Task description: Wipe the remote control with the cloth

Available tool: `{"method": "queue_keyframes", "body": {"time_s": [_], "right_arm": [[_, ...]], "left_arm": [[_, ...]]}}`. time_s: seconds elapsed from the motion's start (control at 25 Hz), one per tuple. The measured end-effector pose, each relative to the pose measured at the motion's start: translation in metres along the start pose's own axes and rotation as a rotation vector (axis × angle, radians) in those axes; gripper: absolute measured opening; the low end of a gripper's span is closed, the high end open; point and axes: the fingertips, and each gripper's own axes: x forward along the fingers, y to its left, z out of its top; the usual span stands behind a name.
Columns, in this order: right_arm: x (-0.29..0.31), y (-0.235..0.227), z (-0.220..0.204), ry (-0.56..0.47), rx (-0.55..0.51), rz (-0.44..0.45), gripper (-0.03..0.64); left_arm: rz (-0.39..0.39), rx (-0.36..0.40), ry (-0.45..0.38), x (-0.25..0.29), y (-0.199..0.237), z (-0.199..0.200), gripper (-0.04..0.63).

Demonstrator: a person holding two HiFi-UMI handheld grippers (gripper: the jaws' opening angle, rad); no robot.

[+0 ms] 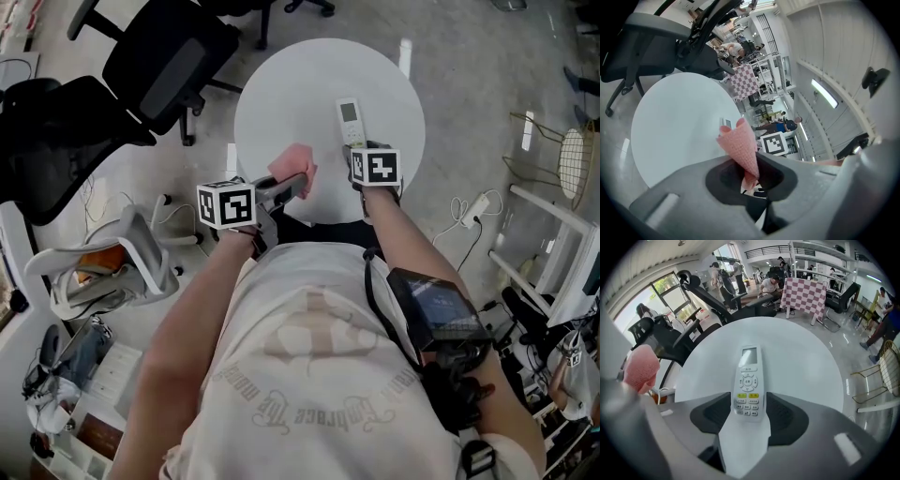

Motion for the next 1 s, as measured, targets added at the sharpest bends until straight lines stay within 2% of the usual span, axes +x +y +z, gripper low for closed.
{"method": "queue_keyframes", "body": {"time_s": [0.04, 0.16, 0.4, 0.76, 1.0], "right_arm": [[-0.005, 0.001, 0.000, -0.016, 0.012, 0.005, 0.240], [-0.025, 0.000, 0.003, -0.093, 0.037, 0.001, 0.154], [-0.083, -0.018, 0.011, -0.281, 0.052, -0.031, 0.005], [-0.179, -0.024, 0.014, -0.581, 0.031, -0.028, 0.006], [-0.218, 0.011, 0.009, -0.716, -0.025, 0.019, 0.006]], "left_arm": [[-0.004, 0.008, 0.004, -0.001, 0.000, 0.001, 0.048], [-0.004, 0.051, 0.016, -0.003, 0.002, 0.003, 0.048], [0.017, 0.216, 0.031, -0.004, -0.006, 0.018, 0.048], [0.054, 0.522, -0.027, -0.016, -0.035, 0.046, 0.044], [0.032, 0.628, -0.016, -0.025, -0.053, 0.046, 0.044]]}}
